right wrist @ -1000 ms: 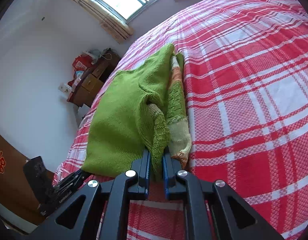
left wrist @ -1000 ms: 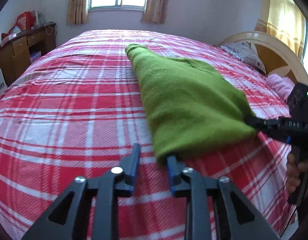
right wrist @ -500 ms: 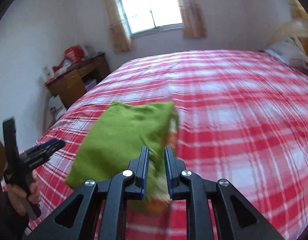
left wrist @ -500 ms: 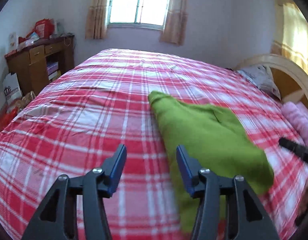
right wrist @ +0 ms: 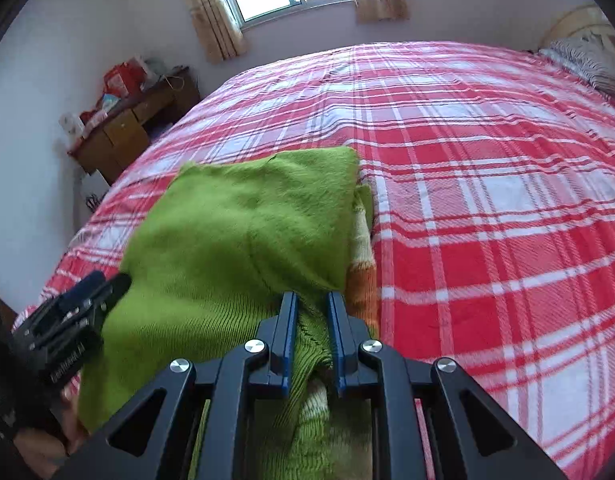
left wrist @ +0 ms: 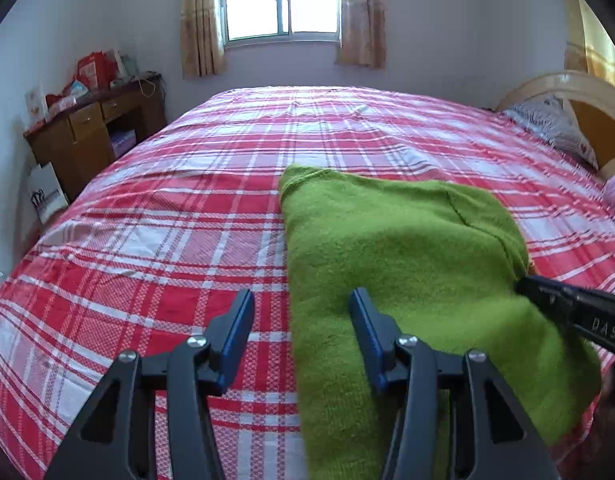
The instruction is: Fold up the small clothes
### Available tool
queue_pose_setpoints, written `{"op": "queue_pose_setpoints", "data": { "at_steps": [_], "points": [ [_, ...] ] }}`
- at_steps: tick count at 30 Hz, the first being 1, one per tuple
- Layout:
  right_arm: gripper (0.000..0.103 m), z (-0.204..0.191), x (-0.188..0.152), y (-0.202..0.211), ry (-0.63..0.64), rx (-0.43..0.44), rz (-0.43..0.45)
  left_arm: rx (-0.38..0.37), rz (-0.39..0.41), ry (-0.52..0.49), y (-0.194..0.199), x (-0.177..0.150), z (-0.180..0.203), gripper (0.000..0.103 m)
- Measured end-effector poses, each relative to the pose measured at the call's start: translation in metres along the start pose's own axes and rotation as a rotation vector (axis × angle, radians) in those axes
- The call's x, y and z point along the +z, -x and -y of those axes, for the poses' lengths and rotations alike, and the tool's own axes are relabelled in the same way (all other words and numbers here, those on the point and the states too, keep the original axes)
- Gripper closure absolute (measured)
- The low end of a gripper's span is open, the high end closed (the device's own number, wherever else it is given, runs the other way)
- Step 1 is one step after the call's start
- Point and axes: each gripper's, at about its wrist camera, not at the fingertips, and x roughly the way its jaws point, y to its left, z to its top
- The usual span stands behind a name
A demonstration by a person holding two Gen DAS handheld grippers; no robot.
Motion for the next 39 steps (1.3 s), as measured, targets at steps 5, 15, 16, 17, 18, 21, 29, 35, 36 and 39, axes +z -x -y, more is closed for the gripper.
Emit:
{"op": "queue_pose_setpoints", "data": {
  "at_steps": [5, 15, 16, 17, 18, 21, 29, 35, 36, 39],
  "points": [
    [0.087, 0.001, -0.004, -0.001, 0.001, 0.006, 0.041, 0.031, -0.006, -0.032, -0.002, 0.002, 0.005, 0.051],
    [0.032, 0.028, -0.029, 0.059, -0.162, 0.043, 0.162, 0.088, -0.034, -0.064, 0.017, 0.004, -0.006, 0.025],
    [0.032, 0.032, -0.032, 0.066, -0.181, 0.043, 0.177, 0.087, -0.037, -0.066, 0.018, 0.004, -0.006, 0.025],
    [0.032, 0.036, -0.035, 0.071, -0.192, 0.036, 0.186, 0.089, -0.039, -0.073, 0.019, 0.004, -0.006, 0.025],
    [0.032, 0.039, -0.038, 0.075, -0.193, 0.026, 0.188, 0.091, -0.037, -0.082, 0.021, 0.005, -0.007, 0.025],
    [0.032, 0.043, -0.041, 0.081, -0.163, 0.003, 0.178, 0.029, -0.031, -0.066, 0.027, 0.011, -0.014, 0.025],
    [0.032, 0.045, -0.013, 0.073, -0.115, 0.023, 0.185, -0.29, -0.128, 0.22, -0.01, 0.039, -0.051, 0.02],
    [0.032, 0.024, 0.005, 0.036, -0.043, 0.058, 0.119, -0.324, -0.222, 0.259, -0.049, 0.023, -0.04, 0.023],
    [0.032, 0.022, 0.005, 0.032, -0.038, 0.062, 0.113, -0.333, -0.235, 0.263, -0.054, 0.019, -0.038, 0.023],
    [0.032, 0.016, 0.007, 0.023, -0.007, 0.075, 0.097, -0.371, -0.228, 0.297, -0.058, 0.014, -0.042, 0.02]
  ]
}}
